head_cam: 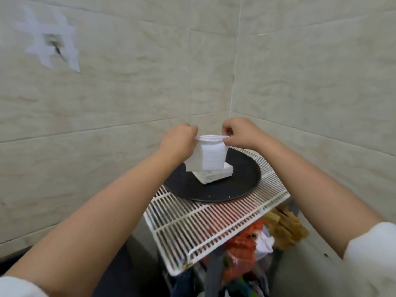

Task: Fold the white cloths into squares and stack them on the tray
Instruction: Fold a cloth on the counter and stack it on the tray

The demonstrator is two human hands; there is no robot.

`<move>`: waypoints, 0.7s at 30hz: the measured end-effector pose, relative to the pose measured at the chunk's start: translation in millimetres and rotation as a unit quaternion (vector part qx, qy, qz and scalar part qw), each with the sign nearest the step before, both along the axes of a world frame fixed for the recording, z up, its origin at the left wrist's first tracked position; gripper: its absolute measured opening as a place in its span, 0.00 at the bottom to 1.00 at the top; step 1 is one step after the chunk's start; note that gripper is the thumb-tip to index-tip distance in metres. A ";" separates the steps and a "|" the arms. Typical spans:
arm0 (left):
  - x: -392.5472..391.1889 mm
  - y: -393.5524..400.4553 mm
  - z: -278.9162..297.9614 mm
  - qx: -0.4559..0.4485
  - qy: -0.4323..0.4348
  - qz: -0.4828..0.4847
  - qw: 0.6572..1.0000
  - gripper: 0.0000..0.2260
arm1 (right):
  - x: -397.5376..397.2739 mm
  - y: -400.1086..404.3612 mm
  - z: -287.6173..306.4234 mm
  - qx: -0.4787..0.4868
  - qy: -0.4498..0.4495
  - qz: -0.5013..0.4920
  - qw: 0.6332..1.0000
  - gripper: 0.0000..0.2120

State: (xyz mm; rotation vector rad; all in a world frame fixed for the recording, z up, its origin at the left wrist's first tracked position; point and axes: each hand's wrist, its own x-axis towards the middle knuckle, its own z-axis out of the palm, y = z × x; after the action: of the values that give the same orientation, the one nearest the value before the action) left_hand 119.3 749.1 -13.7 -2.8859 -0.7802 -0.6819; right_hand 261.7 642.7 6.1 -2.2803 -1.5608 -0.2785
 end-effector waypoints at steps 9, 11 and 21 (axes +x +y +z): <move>103.2 24.3 -54.9 -0.004 0.044 0.118 0.992 0.09 | 121.5 62.9 -77.8 0.090 -0.099 0.114 0.984 0.06; 108.3 17.9 -78.9 -0.001 0.115 0.122 0.986 0.09 | 132.1 61.8 -105.4 0.023 -0.122 0.152 0.980 0.03; 105.2 -3.7 -102.5 -0.033 0.143 0.141 0.979 0.12 | 145.5 50.4 -123.6 -0.088 -0.141 0.228 0.959 0.09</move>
State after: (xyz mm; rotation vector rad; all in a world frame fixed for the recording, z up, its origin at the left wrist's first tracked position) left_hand 224.6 745.4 -116.2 -2.7566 -1.1504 -0.2083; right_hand 407.2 693.1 -117.5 -1.9860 -2.2827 -0.3607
